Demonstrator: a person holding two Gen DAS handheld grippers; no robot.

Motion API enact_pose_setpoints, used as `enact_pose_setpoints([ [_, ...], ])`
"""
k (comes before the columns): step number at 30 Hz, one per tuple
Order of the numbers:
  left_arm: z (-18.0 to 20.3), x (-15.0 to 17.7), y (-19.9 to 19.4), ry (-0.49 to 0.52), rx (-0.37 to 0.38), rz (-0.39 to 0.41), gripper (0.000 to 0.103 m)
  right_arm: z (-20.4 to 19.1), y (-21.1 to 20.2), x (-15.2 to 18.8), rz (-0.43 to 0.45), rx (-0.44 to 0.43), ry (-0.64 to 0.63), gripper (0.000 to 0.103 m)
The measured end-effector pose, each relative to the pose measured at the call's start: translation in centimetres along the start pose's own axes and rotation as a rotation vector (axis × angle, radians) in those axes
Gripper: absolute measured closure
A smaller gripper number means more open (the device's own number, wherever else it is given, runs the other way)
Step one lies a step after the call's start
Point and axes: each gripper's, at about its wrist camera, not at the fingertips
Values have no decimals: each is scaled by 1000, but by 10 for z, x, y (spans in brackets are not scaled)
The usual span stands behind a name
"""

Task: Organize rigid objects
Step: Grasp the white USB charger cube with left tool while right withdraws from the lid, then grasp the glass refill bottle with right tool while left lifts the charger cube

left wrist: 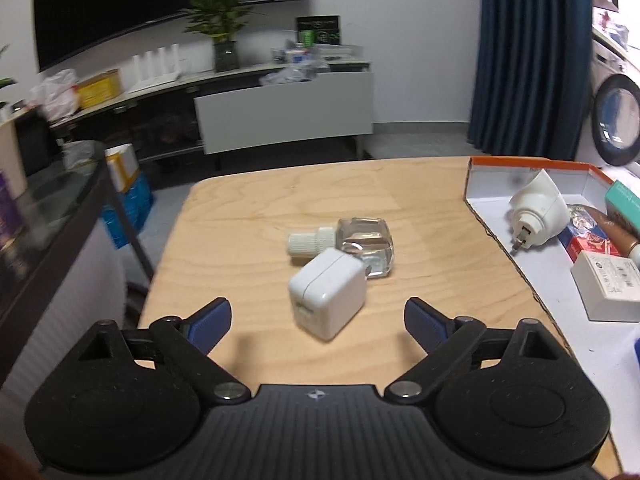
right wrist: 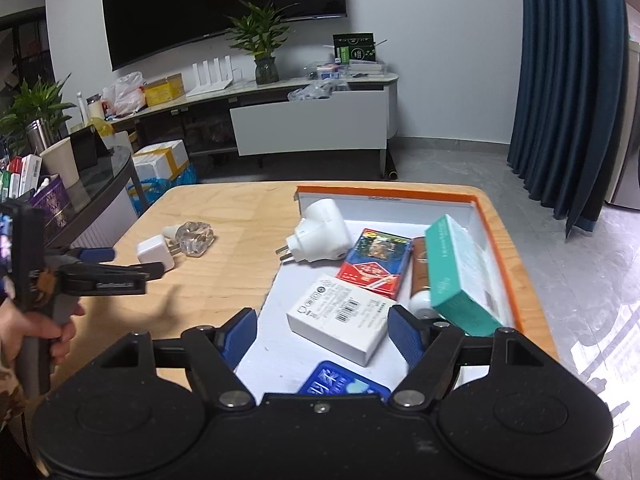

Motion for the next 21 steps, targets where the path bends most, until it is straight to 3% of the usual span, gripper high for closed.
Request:
enact_pose_setpoints([
  [2,-1,0,9,8,14,8,9,-5,6,-2,-5,0,-9,17],
  [5,-2,2,17,9,52,22,19,-11,15,-6,-9,-2,-20,17],
  [6,-2,2,20,8,63,13,31,-13,18,-7,-11,-4,-22,17],
  [7,-2,3,22,8,73,4,53,-14,22,-8,-14,-6,-22,17],
  [9,-2,7,20,-6,82,14,61,-19,30,-10,-19,-15,-26,17],
  [10,-3,7,17,-14,93,18,73,-22,34,-12,-20,-21,-30,17],
  [16,-4,6,3,-40,60,0,74,-46,69,-23,-27,-125,-59,16],
  [21,-18,3,-27,-155,4,14,74,-73,116,-38,-63,-273,-122,16],
])
Point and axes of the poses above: each gripper's, at about its wrist camera, not at the fingertips, and y roughly the way its jaws point, z to its right, x to its underside, and after that the axes turned 10 degrees about z, right-handed
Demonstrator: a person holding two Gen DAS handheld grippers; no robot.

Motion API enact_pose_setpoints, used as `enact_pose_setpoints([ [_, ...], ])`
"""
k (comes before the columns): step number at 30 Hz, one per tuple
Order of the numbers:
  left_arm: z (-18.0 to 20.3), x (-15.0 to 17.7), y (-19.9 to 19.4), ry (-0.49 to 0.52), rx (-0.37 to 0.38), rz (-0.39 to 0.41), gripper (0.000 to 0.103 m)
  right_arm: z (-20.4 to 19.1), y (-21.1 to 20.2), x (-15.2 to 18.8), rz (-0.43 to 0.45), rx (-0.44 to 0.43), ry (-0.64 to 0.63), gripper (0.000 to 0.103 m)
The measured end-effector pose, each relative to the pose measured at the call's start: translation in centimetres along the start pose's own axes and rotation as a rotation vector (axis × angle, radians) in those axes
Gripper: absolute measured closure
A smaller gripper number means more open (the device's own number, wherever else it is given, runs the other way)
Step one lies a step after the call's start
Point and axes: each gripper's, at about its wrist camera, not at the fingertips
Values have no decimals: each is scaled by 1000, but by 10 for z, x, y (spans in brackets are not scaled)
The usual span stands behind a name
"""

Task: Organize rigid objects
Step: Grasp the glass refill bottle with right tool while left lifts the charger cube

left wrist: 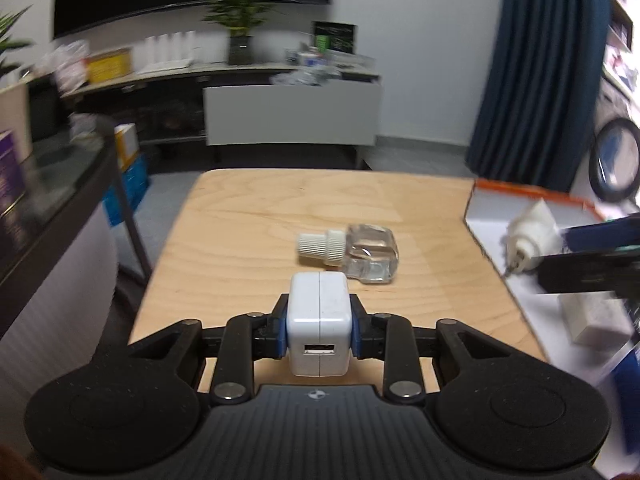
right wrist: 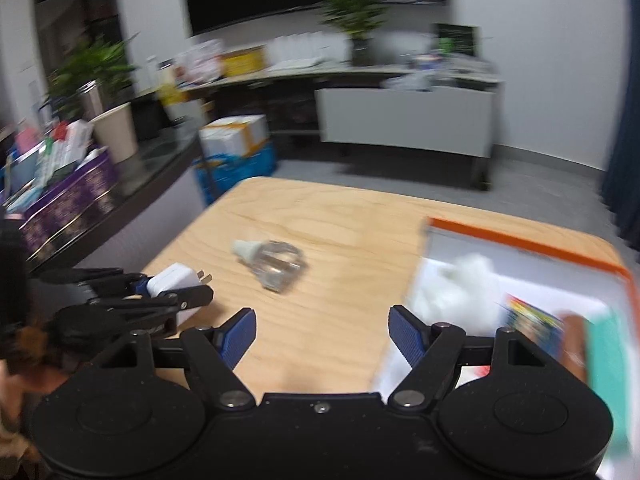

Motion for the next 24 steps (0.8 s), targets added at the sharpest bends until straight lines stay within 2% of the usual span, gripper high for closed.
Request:
enact_pose_setpoints([
  [3,-3,0,-16,-26,-42,5,74,-11,37,-12,-45,-73,-69,15],
  [9,-22,4,-28,-121,-66,11,74,-33,103,-20,-134,-168,-214,13],
  [16,-32,0,-27,-177,-75,44,74,-27,152,-22,-204,-212,-224,11],
  [18,-31,0,-26,-182,-70,46,74,-29,155,-19,-195,-215,-255,10],
  [19,-31,-1,-26,-183,-68,48,74,-31,156,-18,-188,-223,-252,13],
  [20,-31,-1,-25,-184,-65,50,74,-30,155,-17,-175,-219,-236,31],
  [21,-31,0,-25,-187,-64,51,74,-30,152,-17,-154,-202,-226,38],
  [24,-30,0,-24,-193,-62,54,74,-30,144,-14,-137,-167,-197,40],
])
Point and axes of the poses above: each gripper's, at about its wrist camera, not at the fingertips, and y roughly the way its jaws point, z to its right, x to its underside, and after that the axes turned 10 degrees about z, right-handed
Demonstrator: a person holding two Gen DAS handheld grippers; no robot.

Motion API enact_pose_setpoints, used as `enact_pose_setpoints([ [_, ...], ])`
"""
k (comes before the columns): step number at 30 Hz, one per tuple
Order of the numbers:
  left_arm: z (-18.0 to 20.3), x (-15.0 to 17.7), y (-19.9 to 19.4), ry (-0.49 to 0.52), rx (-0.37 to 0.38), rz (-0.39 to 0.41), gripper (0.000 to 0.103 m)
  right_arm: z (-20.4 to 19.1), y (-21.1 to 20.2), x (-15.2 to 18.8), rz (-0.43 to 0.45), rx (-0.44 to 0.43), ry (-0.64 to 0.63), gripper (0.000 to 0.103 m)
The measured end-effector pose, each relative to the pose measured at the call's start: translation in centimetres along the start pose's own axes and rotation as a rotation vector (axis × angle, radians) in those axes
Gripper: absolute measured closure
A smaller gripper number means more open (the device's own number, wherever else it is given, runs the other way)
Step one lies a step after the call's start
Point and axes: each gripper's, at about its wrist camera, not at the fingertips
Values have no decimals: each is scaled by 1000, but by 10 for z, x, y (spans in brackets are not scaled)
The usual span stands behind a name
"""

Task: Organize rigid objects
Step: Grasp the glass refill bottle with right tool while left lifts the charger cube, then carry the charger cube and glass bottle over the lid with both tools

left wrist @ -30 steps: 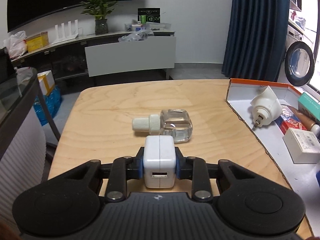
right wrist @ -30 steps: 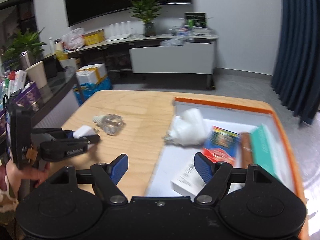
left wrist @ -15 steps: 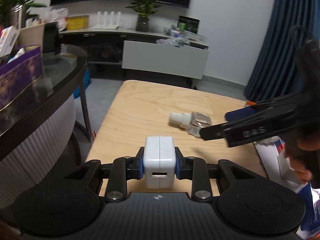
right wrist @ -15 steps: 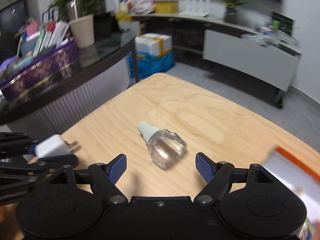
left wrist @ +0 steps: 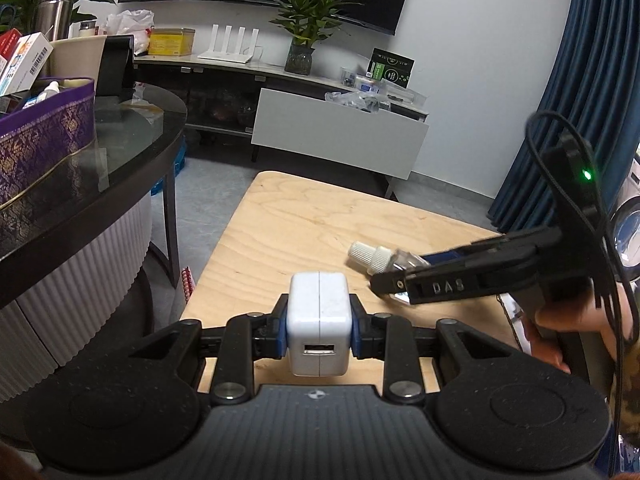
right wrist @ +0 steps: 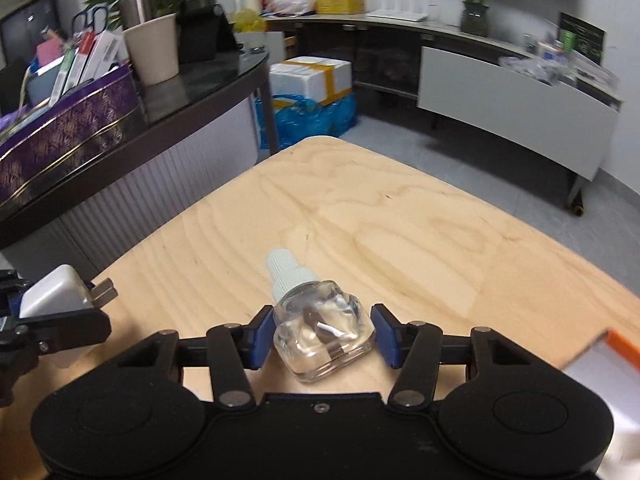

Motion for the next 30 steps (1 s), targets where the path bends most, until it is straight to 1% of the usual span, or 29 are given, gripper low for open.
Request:
enact_pose_setpoints([
  [2,1,1,-1,1,0,3,74,-5,-7,5,5,35,-9,40],
  [6,6,0,-4,16,14,10,74,-15,-33,13,33,83,21,40],
  [9,15,1,-9,42,37,15,74,-18,-67,20,82,140,85,40],
  [13,30,0,-18,64,88,9,74,-20,-119,33,144,238,171,40],
  [15,39,0,-24,67,114,12,74,-19,-147,40,175,272,200,40],
  [18,61,1,-35,106,143,19,74,-16,-189,50,223,349,228,40],
  [24,117,4,-55,174,247,14,74,0,-266,77,293,484,292,40],
  [30,176,7,-66,213,343,5,74,18,-330,103,376,586,353,40],
])
Point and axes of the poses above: each gripper's, at about its wrist camera, not at the fingertips, and y roughly the way its jaws point, z to its right, x to its underside, and after that the axes turned 10 degrees about z, right-handed
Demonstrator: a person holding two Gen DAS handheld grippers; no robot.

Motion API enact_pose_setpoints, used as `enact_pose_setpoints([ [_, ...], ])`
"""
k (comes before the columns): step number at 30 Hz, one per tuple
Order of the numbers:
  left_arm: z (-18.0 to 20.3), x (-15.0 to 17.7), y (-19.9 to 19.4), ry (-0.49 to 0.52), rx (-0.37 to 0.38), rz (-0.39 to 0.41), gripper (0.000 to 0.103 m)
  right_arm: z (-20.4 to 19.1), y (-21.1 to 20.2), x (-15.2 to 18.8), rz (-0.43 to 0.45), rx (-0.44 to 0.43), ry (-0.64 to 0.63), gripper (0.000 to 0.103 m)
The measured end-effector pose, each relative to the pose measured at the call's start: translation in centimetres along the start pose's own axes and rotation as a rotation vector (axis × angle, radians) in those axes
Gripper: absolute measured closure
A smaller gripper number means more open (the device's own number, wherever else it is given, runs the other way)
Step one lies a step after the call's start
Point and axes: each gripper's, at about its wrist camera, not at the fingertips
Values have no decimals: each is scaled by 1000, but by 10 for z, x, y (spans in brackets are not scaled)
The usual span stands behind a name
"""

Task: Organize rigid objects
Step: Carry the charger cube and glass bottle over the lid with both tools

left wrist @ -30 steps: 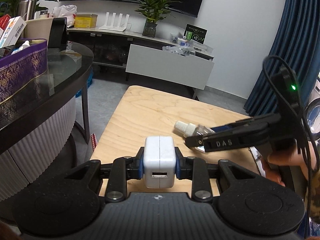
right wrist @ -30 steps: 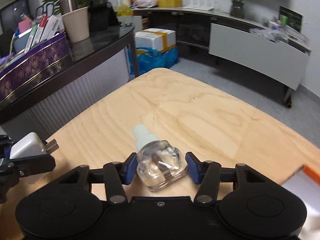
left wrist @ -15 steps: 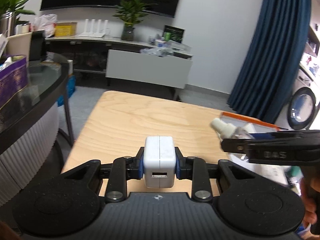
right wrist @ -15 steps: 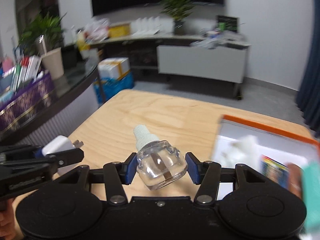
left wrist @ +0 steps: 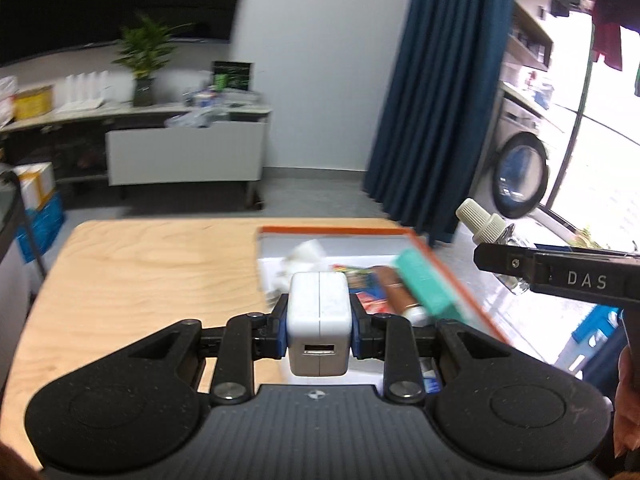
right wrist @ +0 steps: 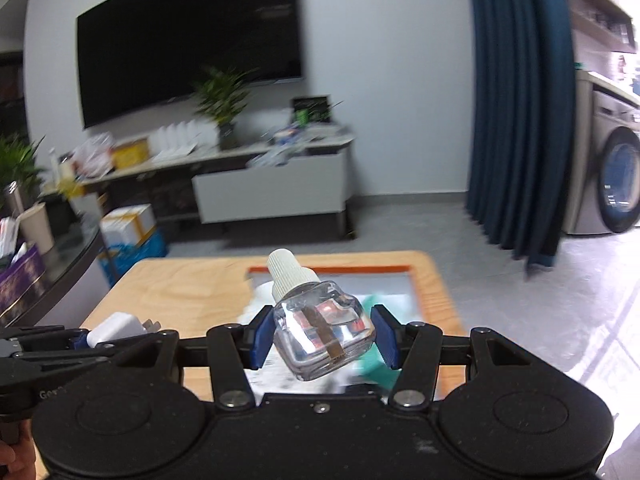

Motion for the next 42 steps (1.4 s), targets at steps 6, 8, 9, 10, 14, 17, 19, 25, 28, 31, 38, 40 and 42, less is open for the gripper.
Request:
enact_pose_setpoints([
  [6,30,-7,17,21,44,-1,74,37,-25,2,34,40,64,40],
  [8,37,-6,19,31,52,-3,74,44,-29,4,37,45,86,40],
  [9,39,-5,21,28,57,-7,74,47,-31,6,38,45,95,40],
  [10,40,-4,23,24,58,-13,74,49,-33,7,39,48,98,40],
  [14,46,1,28,20,40,-32,74,53,-35,10,34,46,115,40],
  [17,47,-1,30,18,23,-38,74,53,-36,11,28,35,114,40],
  [19,47,-3,30,20,13,-36,74,51,-36,10,29,23,118,40],
  [25,49,-8,27,20,-21,-29,74,43,-31,4,32,-4,111,40],
  [28,49,-9,27,14,-31,-26,74,41,-28,1,31,-15,108,40],
  [31,49,-10,29,12,-29,-30,74,41,-25,-1,31,-21,103,40],
  [38,50,-10,32,10,-28,-32,74,40,-18,-6,28,-26,92,40],
  [40,50,-10,34,11,-27,-35,74,40,-13,-7,19,-28,93,40],
  [42,50,-9,36,11,-28,-39,74,40,-8,-7,11,-31,97,40],
])
Point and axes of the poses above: each gripper's, at about its wrist camera, not at the fingertips, and y roughly the way its jaws point, z to its right, x to its underside, and after that the axes turned 10 degrees about z, right-handed
